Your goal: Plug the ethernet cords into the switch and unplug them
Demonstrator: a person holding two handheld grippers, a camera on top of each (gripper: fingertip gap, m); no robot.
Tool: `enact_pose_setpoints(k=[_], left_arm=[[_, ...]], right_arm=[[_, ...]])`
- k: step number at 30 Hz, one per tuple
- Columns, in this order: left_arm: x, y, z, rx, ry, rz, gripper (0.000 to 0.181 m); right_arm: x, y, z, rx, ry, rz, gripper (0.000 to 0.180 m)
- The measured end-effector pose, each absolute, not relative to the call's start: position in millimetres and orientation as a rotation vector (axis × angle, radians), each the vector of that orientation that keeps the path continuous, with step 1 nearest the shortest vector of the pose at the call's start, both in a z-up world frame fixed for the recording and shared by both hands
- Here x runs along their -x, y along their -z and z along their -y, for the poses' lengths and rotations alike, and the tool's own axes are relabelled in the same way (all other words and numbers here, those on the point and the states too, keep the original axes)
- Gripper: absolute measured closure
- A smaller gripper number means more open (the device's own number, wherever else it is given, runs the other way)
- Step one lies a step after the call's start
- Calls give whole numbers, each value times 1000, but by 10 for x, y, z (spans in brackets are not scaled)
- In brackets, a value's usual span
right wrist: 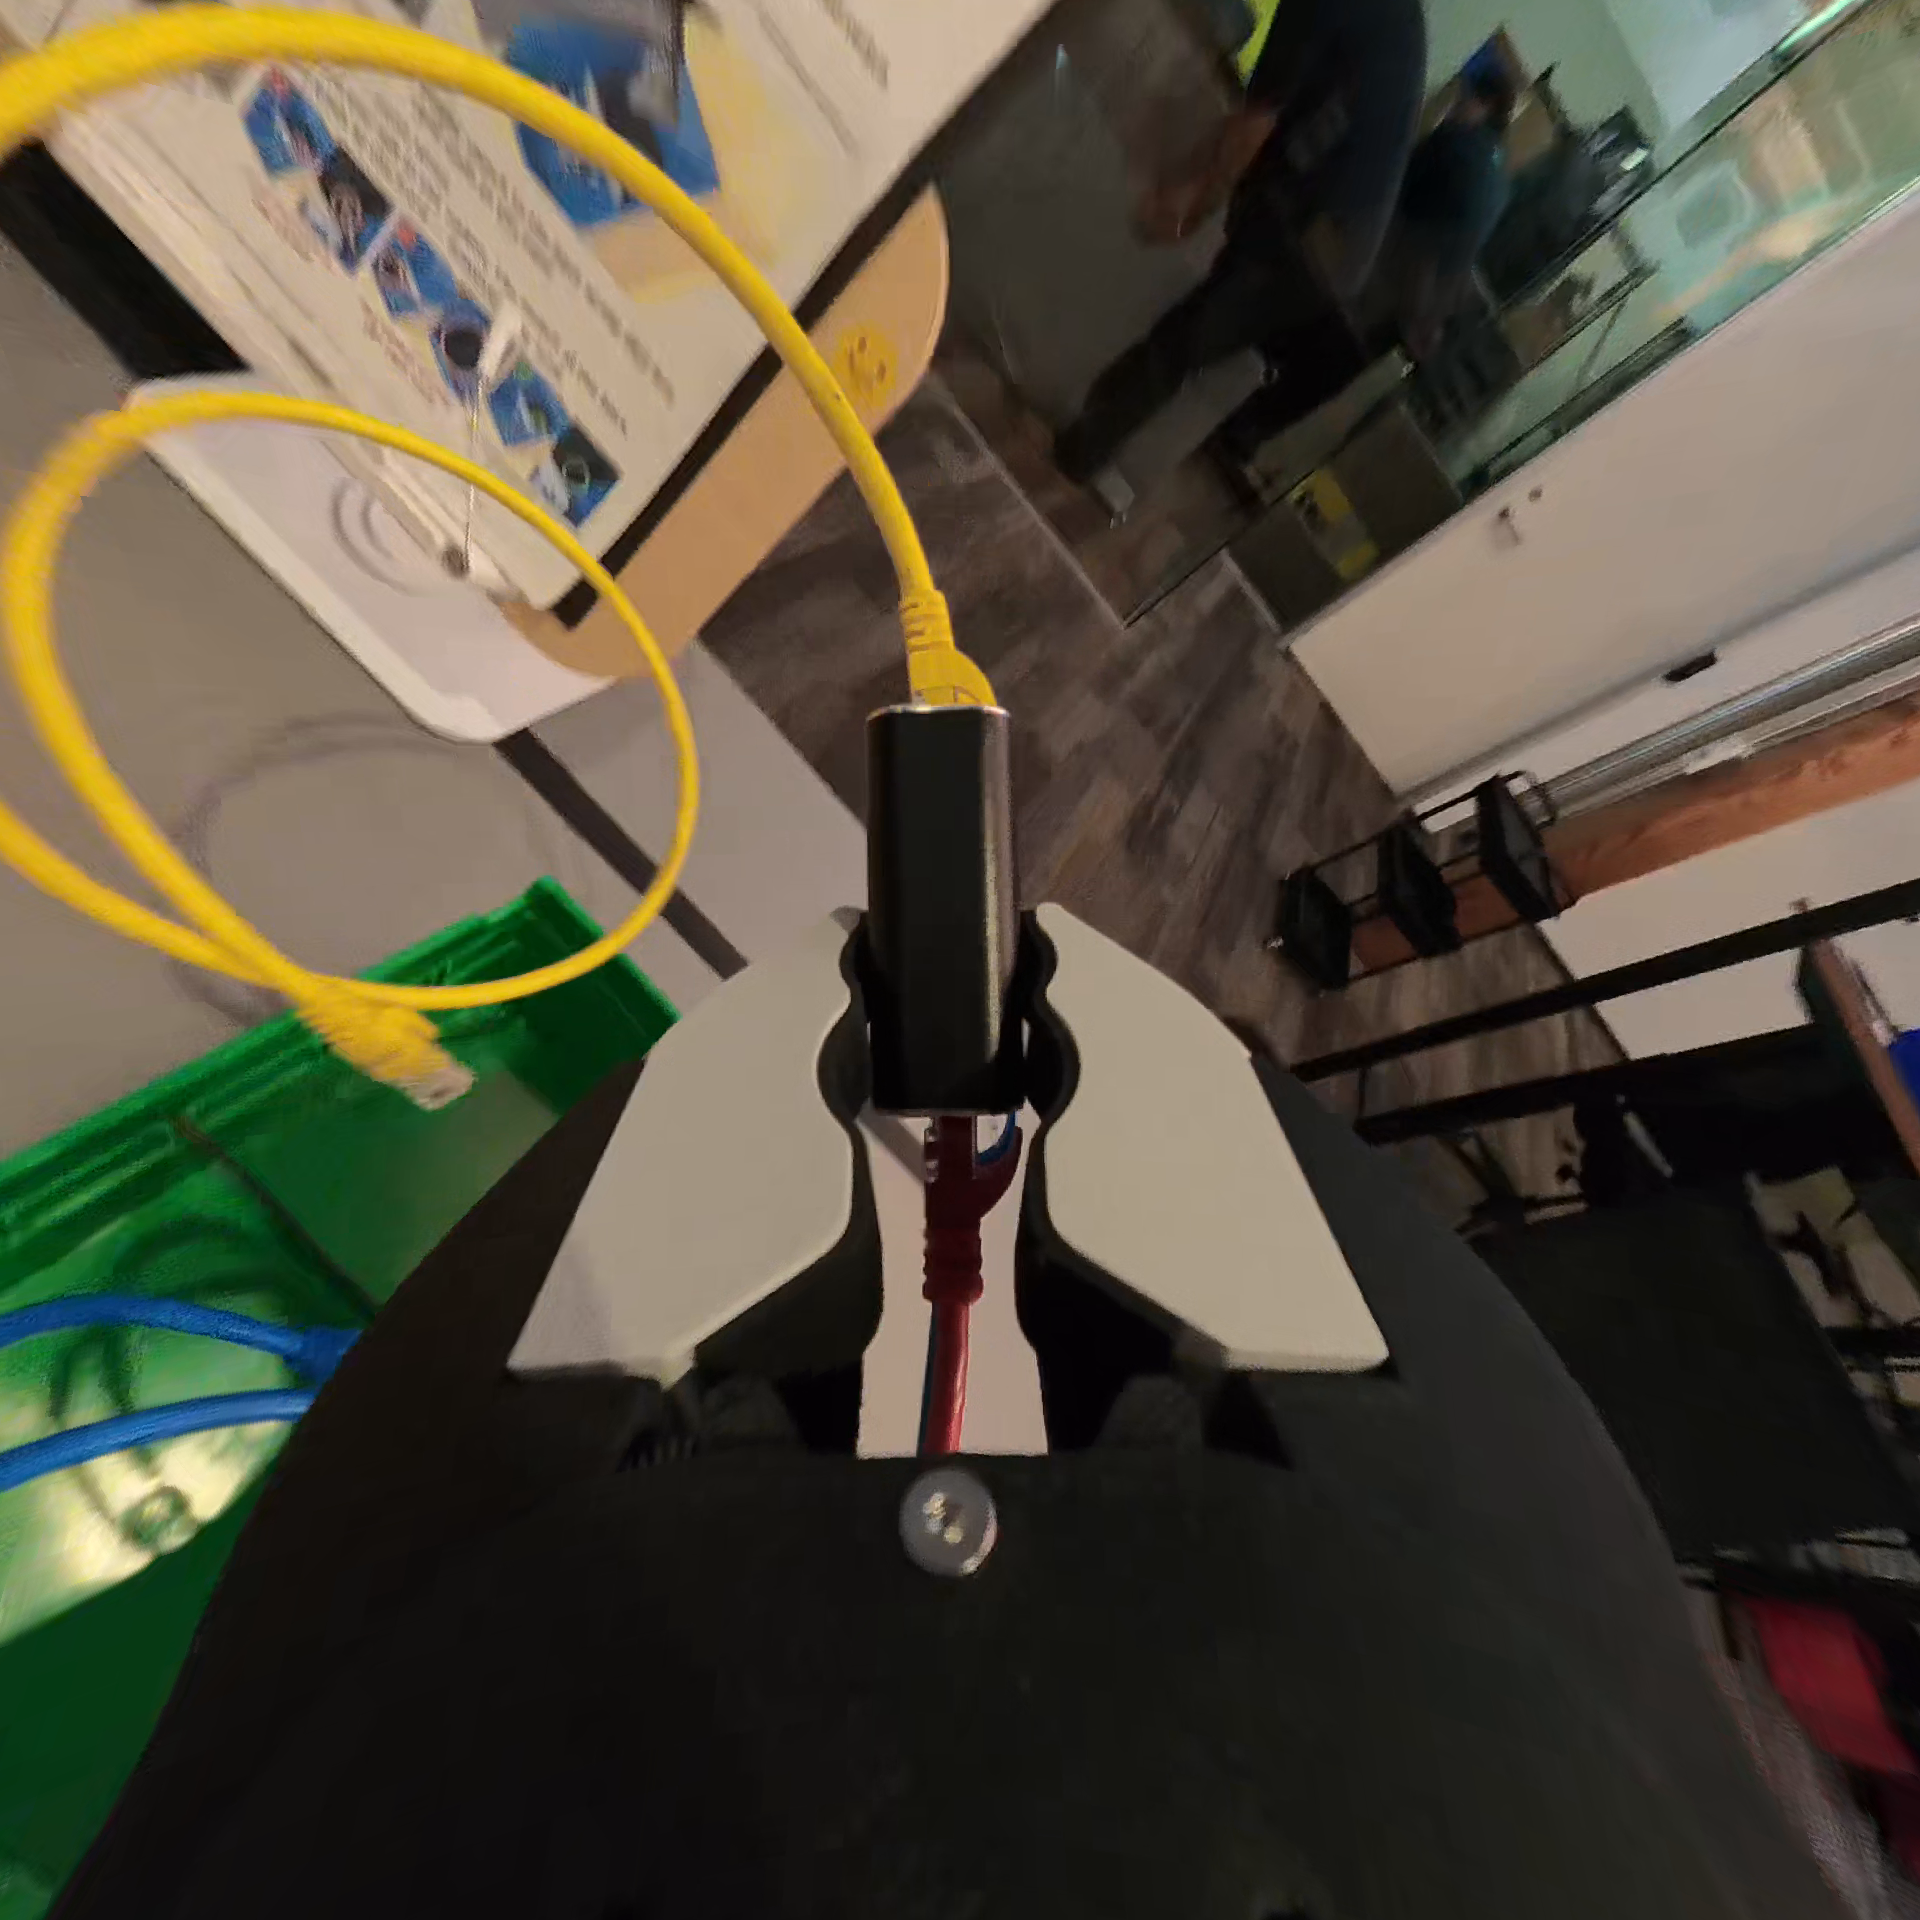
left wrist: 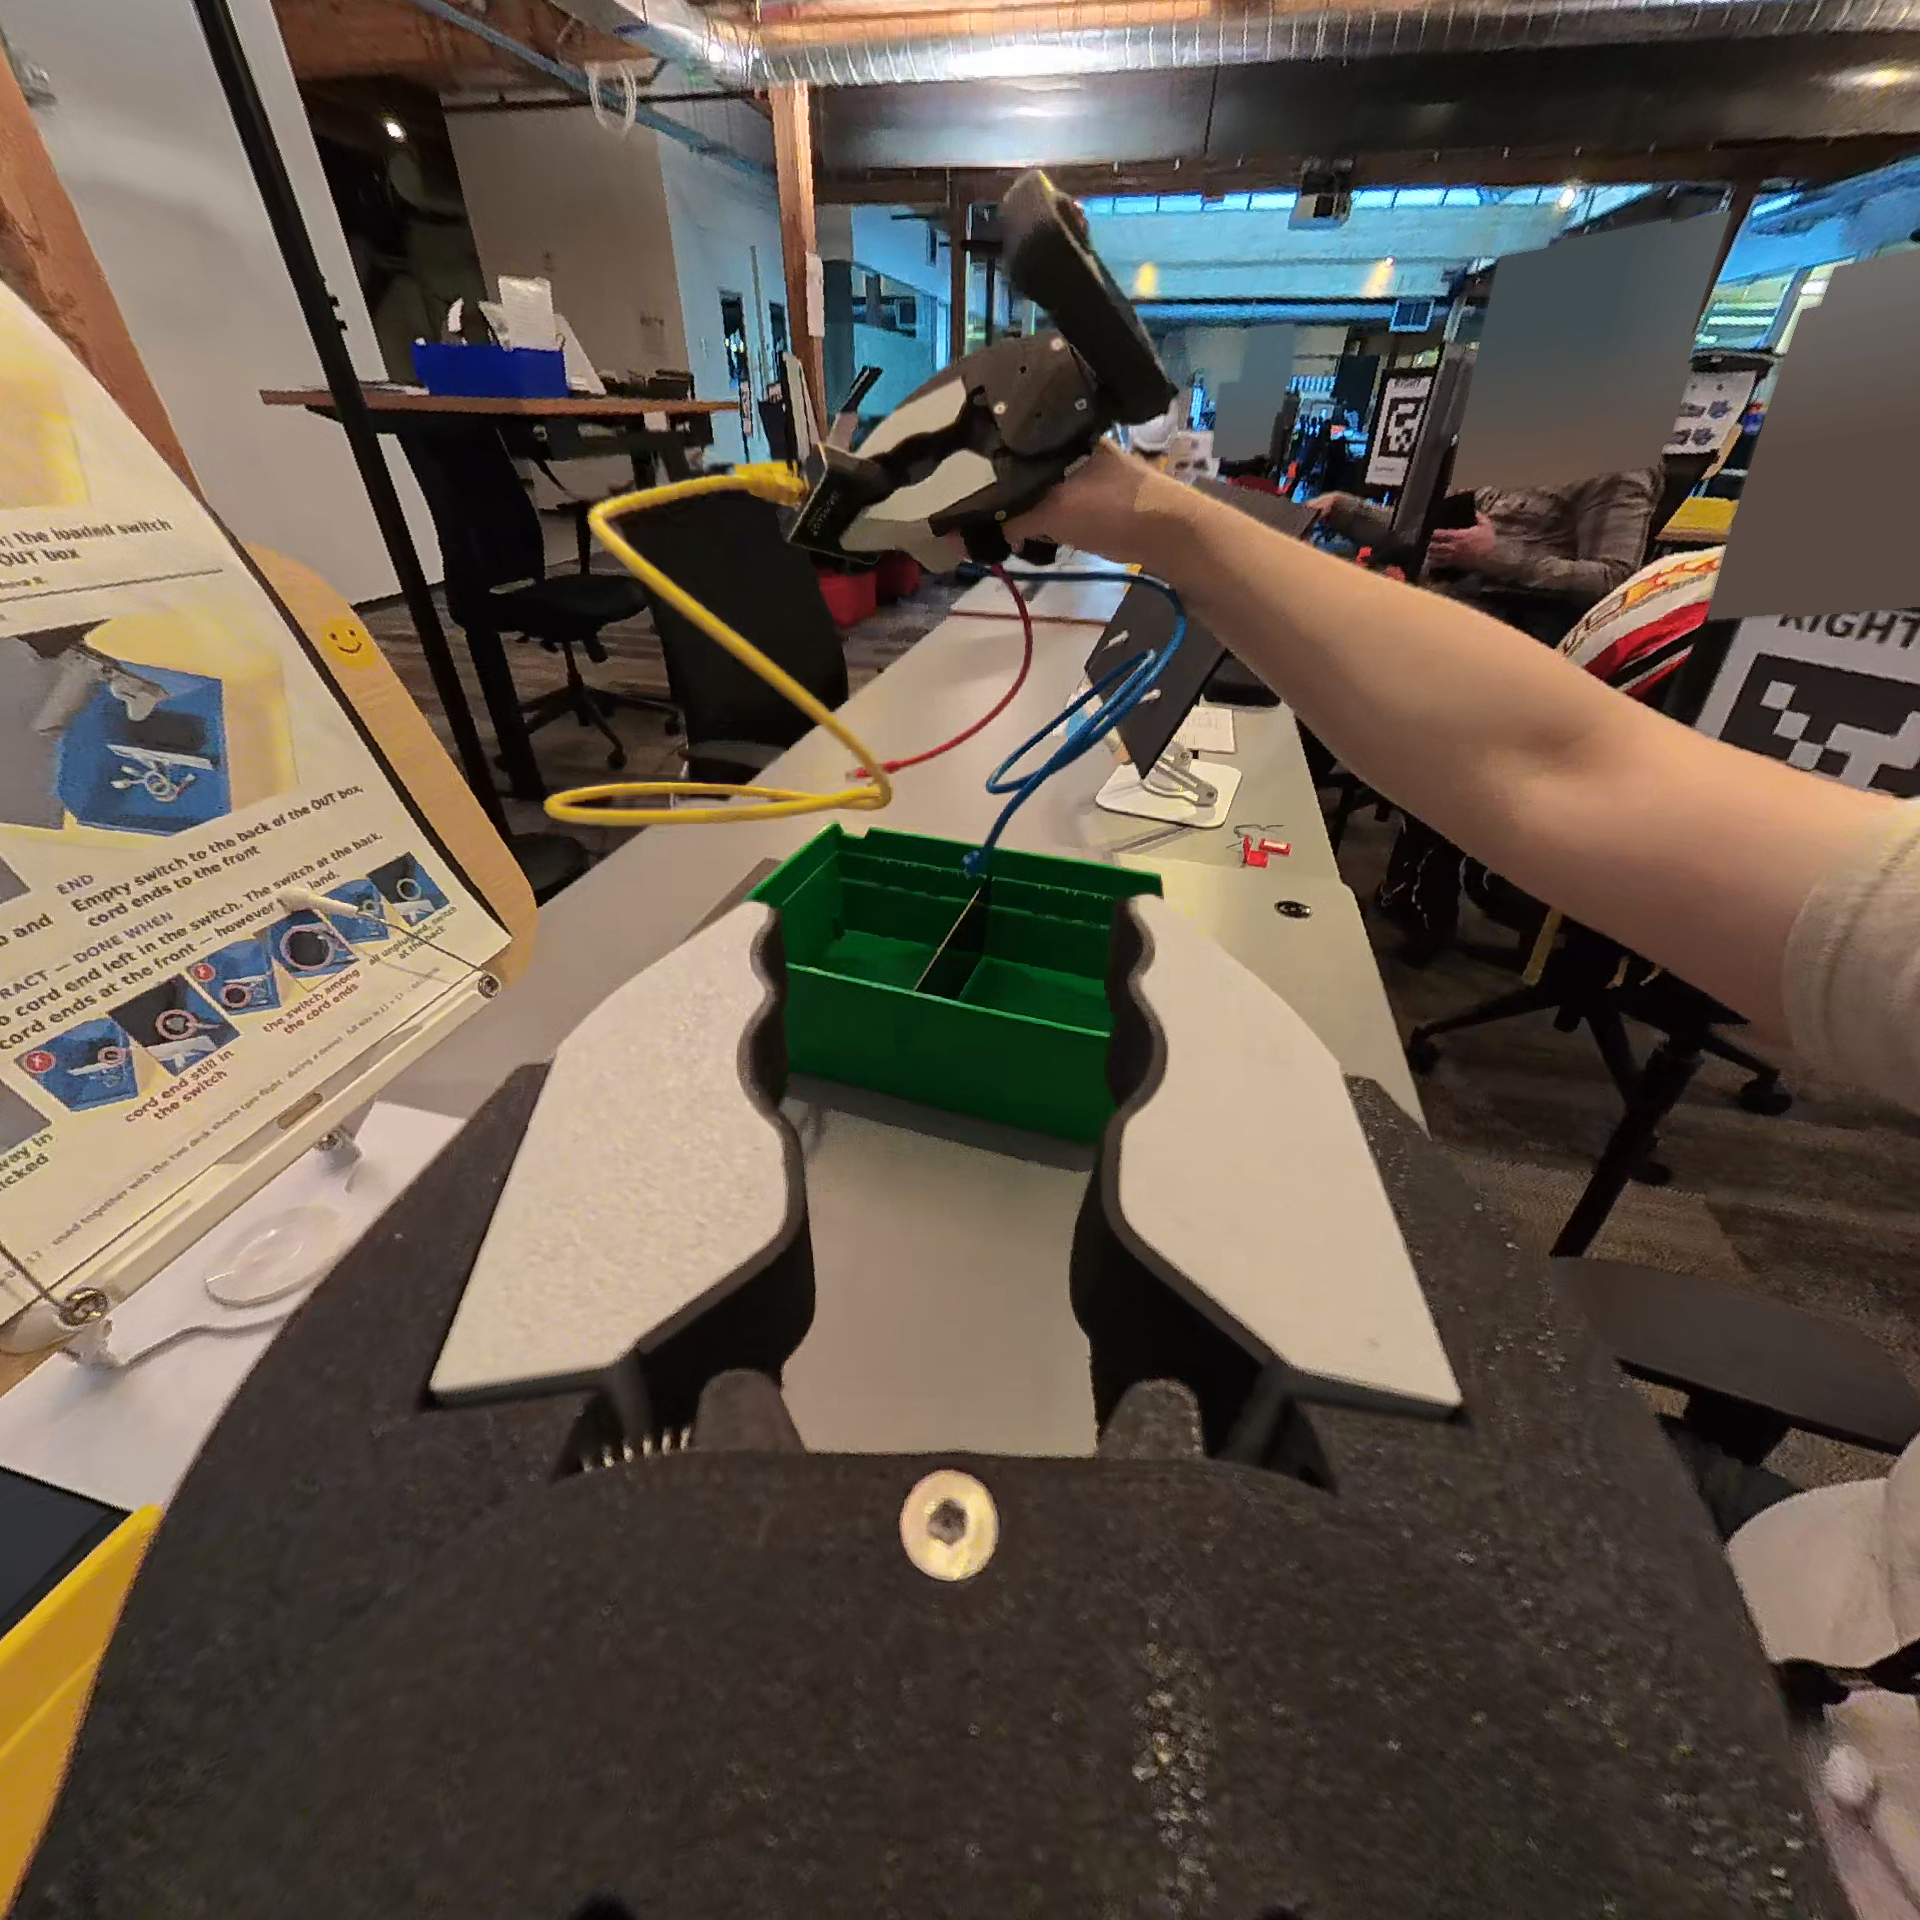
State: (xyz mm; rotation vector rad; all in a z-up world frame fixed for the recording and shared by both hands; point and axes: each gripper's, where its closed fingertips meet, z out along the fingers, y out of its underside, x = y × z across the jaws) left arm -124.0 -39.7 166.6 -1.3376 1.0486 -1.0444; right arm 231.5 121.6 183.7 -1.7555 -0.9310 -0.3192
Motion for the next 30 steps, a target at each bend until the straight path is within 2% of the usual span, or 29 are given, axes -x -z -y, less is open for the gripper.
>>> enact_pose_setpoints(k=[9,19,30], left_arm=[[946,-1356,290,1457,971,-1139,123],[697,-1071,200,1549,948,-1211,123],[540,-837,165,1620,915,-1276,123]], right_arm=[[-2864,-1082,-1424,2076,206,996,153],[-3009,-1116,-1096,2334,164,1261,153],[-3094,-1021,-1092,2673,670,1546,153]])
